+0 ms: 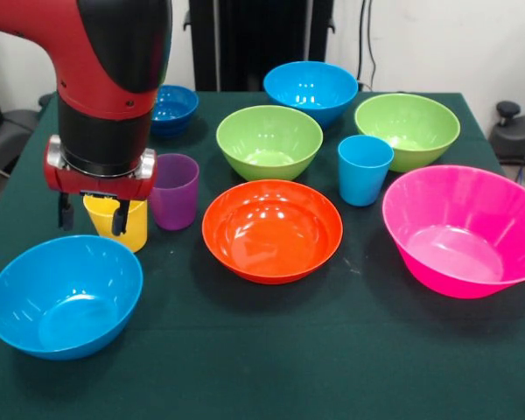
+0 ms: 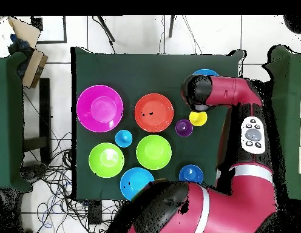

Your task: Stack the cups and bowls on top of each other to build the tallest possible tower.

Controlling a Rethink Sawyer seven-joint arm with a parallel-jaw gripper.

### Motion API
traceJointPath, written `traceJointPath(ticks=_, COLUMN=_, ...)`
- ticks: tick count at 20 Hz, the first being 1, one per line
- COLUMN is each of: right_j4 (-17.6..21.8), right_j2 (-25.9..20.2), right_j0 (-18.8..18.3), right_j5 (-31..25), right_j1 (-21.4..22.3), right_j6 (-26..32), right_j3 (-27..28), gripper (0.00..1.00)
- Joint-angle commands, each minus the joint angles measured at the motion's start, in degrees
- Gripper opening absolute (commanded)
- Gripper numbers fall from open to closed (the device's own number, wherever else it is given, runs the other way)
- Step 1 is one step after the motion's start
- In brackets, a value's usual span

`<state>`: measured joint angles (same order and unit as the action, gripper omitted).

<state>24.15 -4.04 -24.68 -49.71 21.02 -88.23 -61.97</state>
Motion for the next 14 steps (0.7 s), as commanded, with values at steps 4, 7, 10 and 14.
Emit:
traceJointPath(ticks=4, right_j4=0.68, right_j2=-4.89, right_j0=0.50, right_j5=1.24, right_j1=-2.69, right_j6=3.60, right_j3=-3.22, gripper=1.00)
traceJointPath(ticks=7, right_j4=1.30, right_j2=-4.53, right_j0=0.92, right_j5=2.17, right_j1=-2.98, right_j6=3.33, right_j3=-3.38, gripper=1.00)
traceJointPath(ticks=10, right_j4=1.62, right_j2=-4.21, right_j0=1.38, right_j5=2.56, right_j1=-3.18, right_j6=2.85, right_j3=-3.30, gripper=1.00)
traceJointPath(ticks=14, right_j4=1.97, right_j2=-3.84, right_j0=1.92, right_j5=2.92, right_j1=-3.49, right_j6=2.41, right_j3=-3.06, gripper=1.00)
